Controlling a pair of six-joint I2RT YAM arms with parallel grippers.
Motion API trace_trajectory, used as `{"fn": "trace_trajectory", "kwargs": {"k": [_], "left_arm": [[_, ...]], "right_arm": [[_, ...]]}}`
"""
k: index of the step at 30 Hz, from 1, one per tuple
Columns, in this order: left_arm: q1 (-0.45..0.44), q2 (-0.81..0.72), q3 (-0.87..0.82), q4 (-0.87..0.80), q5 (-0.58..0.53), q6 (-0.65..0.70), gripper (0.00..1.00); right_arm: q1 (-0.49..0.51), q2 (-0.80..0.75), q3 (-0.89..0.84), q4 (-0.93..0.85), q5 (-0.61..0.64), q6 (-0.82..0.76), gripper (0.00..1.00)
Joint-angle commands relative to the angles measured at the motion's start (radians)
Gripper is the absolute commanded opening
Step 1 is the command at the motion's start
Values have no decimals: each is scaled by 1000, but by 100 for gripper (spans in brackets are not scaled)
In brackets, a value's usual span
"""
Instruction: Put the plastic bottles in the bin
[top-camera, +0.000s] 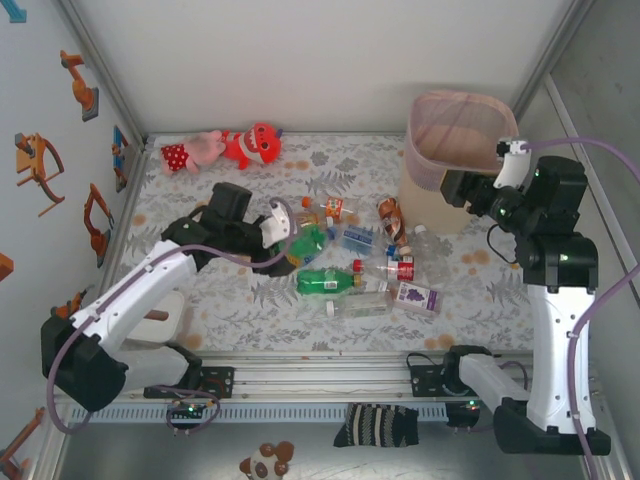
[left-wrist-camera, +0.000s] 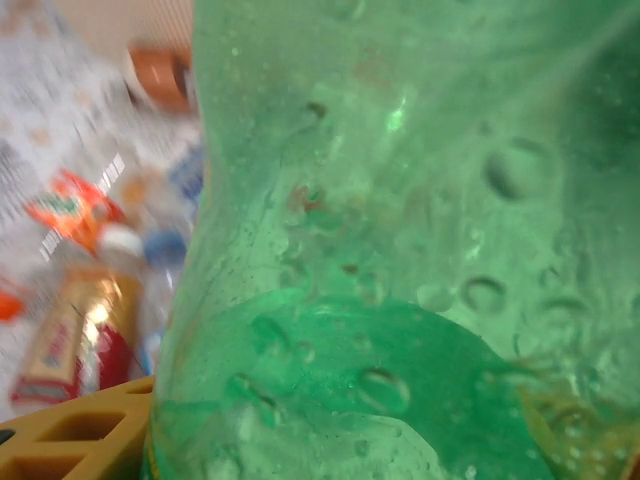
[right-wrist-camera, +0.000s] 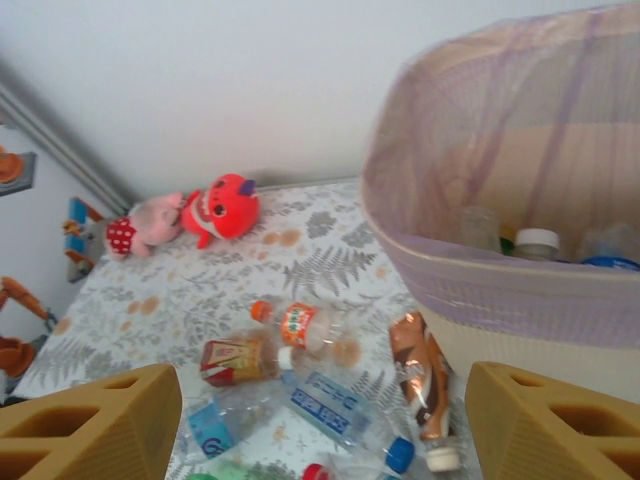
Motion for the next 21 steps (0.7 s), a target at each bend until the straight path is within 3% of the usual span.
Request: {"fn": "trace_trajectory", "kwargs": {"k": [1,6,11,14,21], "left_arm": [[20,12,92,69,202,-50,45],[44,66,159,158,303,-123,42],[101,73,80,395,441,-320,41],[118,68,91,414,462,-411,40],[130,3,59,414,424,-422,41]], "right_arm": [[53,-21,-36,124,-55,31,73],[181,-44,-106,268,-74,28,72],[324,-35,-160,406,-78,-5,72],[409,-7,-167,454,-70,-57,72],[607,91,-152,580,-46,-186,73]]}}
